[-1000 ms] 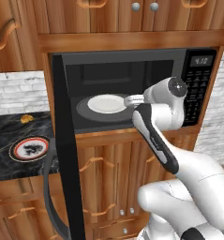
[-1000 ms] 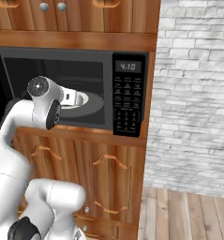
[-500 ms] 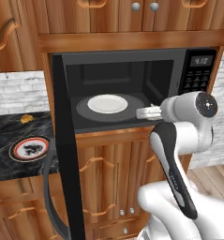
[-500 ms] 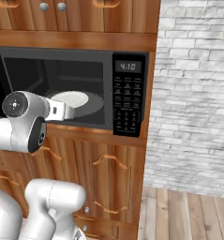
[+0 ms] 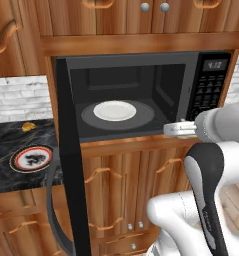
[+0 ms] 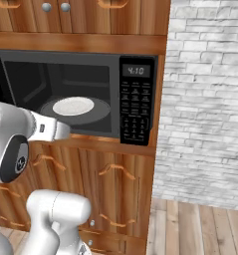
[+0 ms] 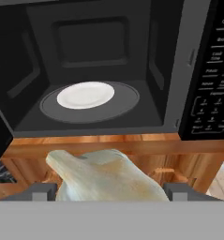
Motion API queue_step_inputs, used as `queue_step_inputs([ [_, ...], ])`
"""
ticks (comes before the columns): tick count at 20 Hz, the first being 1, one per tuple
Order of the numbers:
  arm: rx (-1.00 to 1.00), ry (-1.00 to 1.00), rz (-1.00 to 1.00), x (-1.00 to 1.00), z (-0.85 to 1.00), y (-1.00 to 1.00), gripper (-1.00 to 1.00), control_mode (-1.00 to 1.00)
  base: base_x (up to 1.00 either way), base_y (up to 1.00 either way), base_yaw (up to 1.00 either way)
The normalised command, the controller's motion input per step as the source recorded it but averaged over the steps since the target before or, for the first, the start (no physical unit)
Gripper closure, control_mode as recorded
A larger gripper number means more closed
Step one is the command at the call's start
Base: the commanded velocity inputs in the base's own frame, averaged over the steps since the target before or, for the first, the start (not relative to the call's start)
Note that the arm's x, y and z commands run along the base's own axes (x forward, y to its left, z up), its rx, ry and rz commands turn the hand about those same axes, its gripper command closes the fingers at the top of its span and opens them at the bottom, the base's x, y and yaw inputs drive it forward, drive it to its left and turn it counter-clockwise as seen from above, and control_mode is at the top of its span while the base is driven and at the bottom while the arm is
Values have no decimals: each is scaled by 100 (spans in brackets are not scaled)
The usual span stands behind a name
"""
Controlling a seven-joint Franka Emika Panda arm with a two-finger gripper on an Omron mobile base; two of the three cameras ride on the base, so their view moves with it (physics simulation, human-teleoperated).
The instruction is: Pick the garlic from the microwave and place it on plate located on the counter.
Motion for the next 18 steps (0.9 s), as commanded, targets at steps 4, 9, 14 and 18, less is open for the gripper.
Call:
queue_step_inputs([
  [4, 0, 11, -4, -59, 0, -11, 100, -100, 0, 0, 0],
  [9, 0, 6, -3, -14, 0, -12, 100, -100, 0, 0, 0],
  [14, 0, 1, 0, 0, 0, -1, 100, -100, 0, 0, 0],
  [18, 0, 0, 0, 0, 0, 0, 100, -100, 0, 0, 0],
])
